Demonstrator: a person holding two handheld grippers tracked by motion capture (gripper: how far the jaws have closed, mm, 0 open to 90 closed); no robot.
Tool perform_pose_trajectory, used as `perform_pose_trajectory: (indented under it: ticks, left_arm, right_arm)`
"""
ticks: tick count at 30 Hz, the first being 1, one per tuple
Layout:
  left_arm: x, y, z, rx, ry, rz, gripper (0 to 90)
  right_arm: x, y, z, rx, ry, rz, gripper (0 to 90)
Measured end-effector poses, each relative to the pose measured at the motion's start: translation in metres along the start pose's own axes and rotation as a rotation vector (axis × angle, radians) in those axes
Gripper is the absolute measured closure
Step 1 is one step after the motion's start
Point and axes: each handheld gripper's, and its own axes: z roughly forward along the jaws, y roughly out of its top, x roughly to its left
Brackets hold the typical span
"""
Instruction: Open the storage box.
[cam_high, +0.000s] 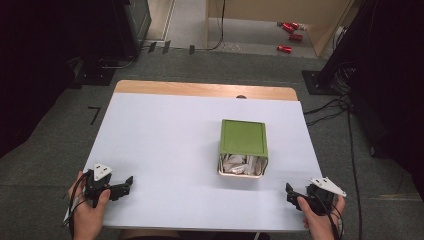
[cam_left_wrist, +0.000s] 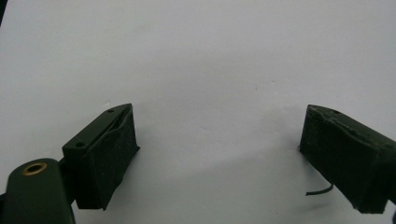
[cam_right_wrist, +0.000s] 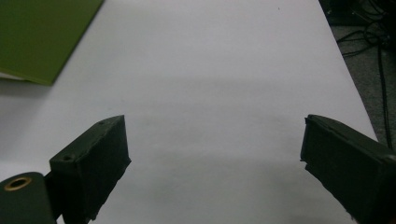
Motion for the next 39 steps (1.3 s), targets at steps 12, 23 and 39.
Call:
perform_pose_trajectory:
  ticks: [12, 23, 39]
  left_arm:
    - [0.000, 0.000, 0.000, 0.000, -0.001, 0.000, 11.2]
    - [0.000, 0.000, 0.000, 0.000, -0.001, 0.000, 11.2]
    - [0.000, 0.000, 0.000, 0.000, -0.001, 0.000, 11.2]
  right_arm:
    - [0.018, 0.013, -0.017, -0.056, 0.048, 0.011, 12.1]
    - [0.036, 0.021, -0.023, -0.088, 0.097, 0.010, 13.0]
    - [0.066, 0.032, -0.021, -0.098, 0.132, -0.031, 15.7]
